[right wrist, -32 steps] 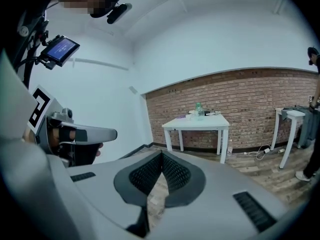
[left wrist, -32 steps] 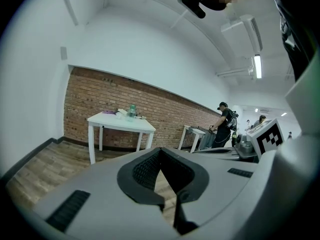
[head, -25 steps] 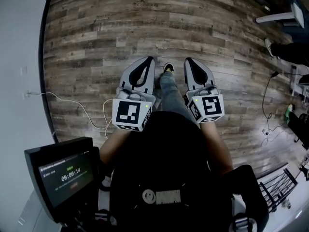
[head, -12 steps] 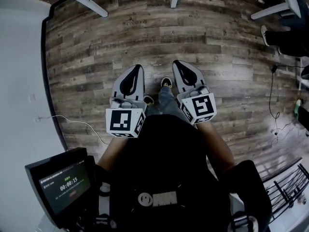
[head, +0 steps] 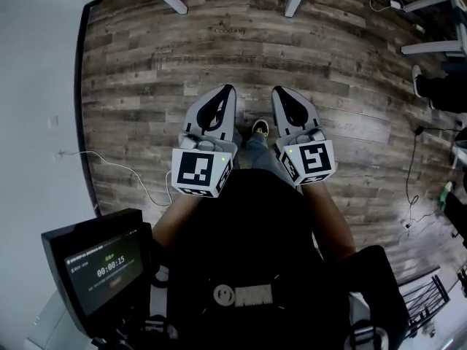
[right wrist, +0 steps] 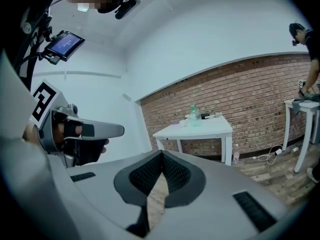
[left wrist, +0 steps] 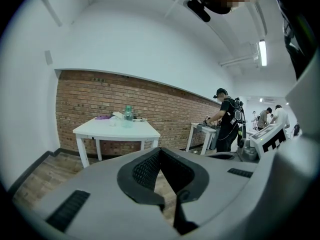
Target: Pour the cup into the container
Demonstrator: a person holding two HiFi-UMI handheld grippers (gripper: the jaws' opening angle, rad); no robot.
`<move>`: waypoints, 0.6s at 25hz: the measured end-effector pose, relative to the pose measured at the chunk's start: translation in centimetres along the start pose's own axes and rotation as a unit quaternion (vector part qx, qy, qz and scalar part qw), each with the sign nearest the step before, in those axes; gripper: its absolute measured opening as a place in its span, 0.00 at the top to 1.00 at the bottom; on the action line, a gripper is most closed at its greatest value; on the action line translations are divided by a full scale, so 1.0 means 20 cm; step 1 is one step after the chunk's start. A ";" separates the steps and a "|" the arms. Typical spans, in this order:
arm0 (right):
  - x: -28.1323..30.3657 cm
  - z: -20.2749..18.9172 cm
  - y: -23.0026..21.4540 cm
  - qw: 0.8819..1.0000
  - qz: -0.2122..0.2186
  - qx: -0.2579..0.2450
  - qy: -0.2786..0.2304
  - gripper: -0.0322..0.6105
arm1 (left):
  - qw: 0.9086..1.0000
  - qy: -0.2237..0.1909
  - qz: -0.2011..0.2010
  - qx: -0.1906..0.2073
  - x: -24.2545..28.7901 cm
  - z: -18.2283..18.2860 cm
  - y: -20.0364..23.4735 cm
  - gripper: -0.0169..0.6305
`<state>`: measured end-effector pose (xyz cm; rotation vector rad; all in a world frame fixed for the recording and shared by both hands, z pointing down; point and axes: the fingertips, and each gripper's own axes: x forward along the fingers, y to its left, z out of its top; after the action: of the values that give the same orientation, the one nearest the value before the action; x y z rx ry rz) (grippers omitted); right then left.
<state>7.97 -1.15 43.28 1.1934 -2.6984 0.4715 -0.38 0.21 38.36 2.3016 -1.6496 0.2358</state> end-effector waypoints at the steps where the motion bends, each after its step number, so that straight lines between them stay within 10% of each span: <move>1: 0.04 0.01 0.01 1.000 0.002 -0.002 0.001 0.94 | 1.000 -0.002 0.000 -0.001 0.01 0.01 0.03 0.98; 15: 0.64 0.17 0.12 0.999 -0.008 -0.040 0.027 0.94 | 0.999 -0.032 -0.008 -0.018 0.17 0.12 0.61 0.98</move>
<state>-2.47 -9.64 42.90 1.1635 -2.6343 0.3840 -10.86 -7.21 38.90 2.3170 -1.6518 0.1276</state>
